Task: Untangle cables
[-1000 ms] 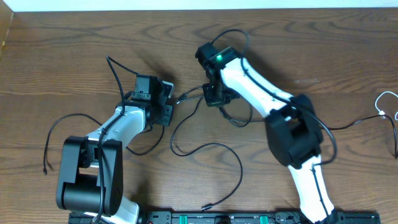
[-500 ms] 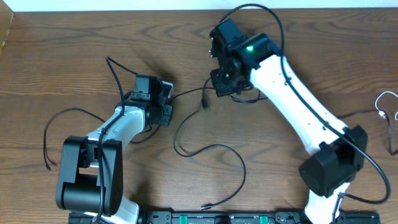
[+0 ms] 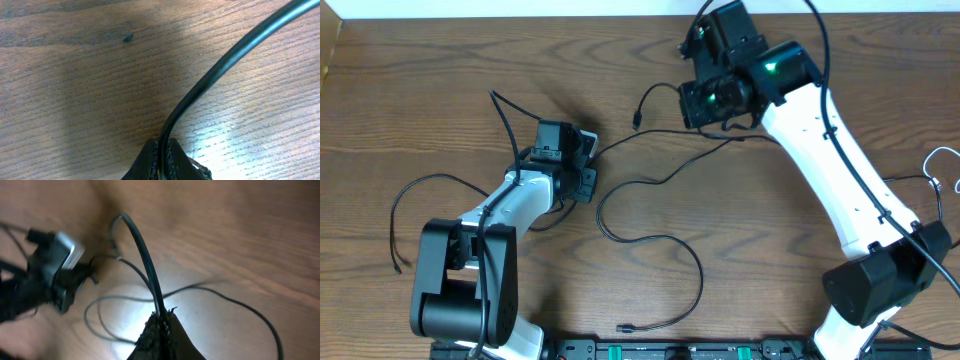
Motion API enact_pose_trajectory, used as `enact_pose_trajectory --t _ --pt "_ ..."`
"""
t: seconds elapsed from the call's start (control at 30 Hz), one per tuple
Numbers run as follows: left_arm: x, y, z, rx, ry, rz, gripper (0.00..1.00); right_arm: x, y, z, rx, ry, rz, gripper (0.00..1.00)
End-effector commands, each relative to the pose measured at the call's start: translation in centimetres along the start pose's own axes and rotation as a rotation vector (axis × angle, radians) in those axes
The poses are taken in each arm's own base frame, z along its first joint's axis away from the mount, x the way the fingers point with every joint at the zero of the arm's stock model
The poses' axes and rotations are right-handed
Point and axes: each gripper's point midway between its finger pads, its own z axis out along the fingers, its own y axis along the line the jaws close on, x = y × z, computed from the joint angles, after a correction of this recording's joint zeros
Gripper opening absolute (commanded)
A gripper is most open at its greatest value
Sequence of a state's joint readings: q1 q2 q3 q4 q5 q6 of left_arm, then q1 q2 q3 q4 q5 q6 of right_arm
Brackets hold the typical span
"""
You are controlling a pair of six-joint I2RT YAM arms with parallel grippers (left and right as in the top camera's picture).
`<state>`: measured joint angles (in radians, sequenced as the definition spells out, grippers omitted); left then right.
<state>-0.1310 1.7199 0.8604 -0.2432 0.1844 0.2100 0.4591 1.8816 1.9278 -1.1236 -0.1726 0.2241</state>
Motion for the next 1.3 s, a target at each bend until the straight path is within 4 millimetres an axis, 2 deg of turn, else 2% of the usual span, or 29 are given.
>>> enact_pose_trajectory --t 0.0,0.13,0.27,0.47,0.63,0.77,0.9,1.0,1.17,1.27 --pt "0.8 0.3 0.4 -0.008 0.025 -0.013 0.08 -1.4 -3.7 -1.7 0.124 -0.079 0.124 0.01" --pt "0.8 0.3 0.4 -0.008 0.024 -0.013 0.08 -2.0 -7.2 -2.4 0.240 -0.121 0.224 0.01" --pt "0.8 0.3 0.4 -0.008 0.024 -0.013 0.08 -2.3 -9.7 -3.1 0.329 -0.149 0.261 0.03" --pt "0.8 0.3 0.4 -0.008 0.024 -0.013 0.08 -2.5 -11.4 -3.8 0.410 -0.171 0.272 0.05" --pt "0.8 0.3 0.4 -0.008 0.024 -0.013 0.08 -3.0 -11.5 -3.7 0.412 -0.189 0.271 0.12" --pt "0.8 0.3 0.4 -0.008 0.024 -0.013 0.08 -2.9 -11.6 -3.5 0.415 -0.184 0.272 0.42" --pt "0.8 0.3 0.4 -0.008 0.024 -0.013 0.08 -2.4 -11.6 -3.1 0.418 -0.166 0.271 0.63" --pt "0.8 0.3 0.4 -0.008 0.024 -0.013 0.08 -1.9 -11.6 -2.8 0.410 -0.144 0.271 0.69" --pt "0.8 0.3 0.4 -0.008 0.024 -0.013 0.08 0.2 -10.9 -1.6 0.366 -0.054 0.271 0.80" --pt "0.7 0.3 0.4 -0.008 0.022 -0.013 0.08 2.2 -9.1 -0.1 0.287 0.040 0.209 0.83"
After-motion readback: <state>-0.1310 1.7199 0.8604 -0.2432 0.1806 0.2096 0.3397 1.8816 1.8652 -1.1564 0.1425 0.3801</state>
